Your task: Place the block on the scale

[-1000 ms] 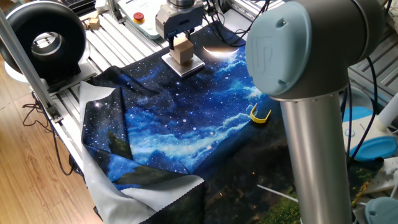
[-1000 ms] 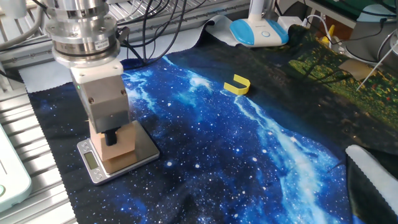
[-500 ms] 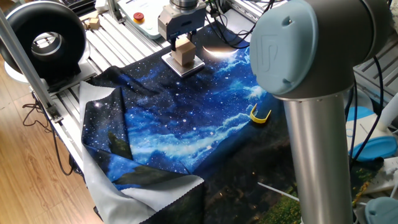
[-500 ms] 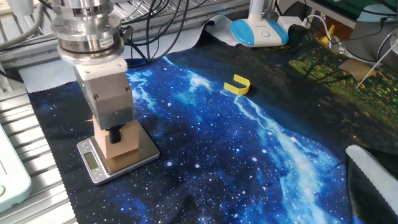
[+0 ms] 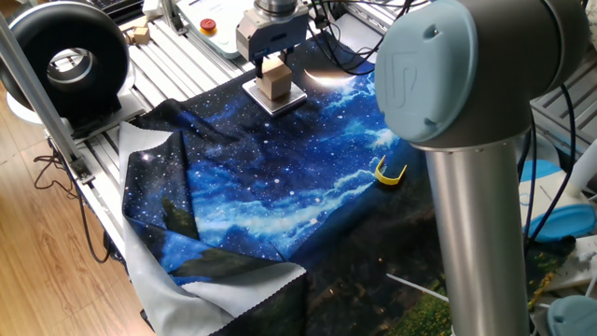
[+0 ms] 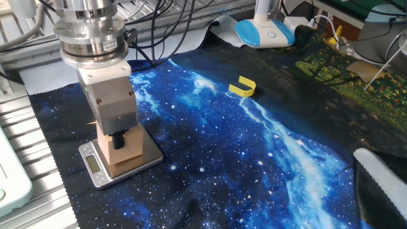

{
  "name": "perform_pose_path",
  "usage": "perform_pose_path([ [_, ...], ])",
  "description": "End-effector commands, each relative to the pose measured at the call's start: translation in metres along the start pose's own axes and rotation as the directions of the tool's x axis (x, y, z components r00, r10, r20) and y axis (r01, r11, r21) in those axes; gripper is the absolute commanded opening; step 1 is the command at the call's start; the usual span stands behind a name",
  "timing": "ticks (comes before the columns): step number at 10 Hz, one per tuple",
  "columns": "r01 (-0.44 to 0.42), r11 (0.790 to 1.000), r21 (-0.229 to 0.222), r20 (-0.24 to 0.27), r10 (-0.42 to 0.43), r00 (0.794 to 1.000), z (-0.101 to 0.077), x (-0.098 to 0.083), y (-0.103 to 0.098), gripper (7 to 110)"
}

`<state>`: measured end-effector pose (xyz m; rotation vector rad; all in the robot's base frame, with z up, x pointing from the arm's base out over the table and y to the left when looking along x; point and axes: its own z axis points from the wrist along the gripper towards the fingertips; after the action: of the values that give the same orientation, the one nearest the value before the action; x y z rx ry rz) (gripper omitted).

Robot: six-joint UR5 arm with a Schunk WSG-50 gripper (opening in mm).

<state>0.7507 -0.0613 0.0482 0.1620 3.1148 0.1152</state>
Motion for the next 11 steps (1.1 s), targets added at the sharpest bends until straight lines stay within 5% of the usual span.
perform_pose_path([
  [1,-0.004,1.0,-0.009,-0.003,0.004,1.0,-0.0009,-0.0001,0.0018,7],
  [11,0.009,1.0,-0.01,-0.008,-0.009,1.0,-0.0022,0.0002,-0.0013,7],
])
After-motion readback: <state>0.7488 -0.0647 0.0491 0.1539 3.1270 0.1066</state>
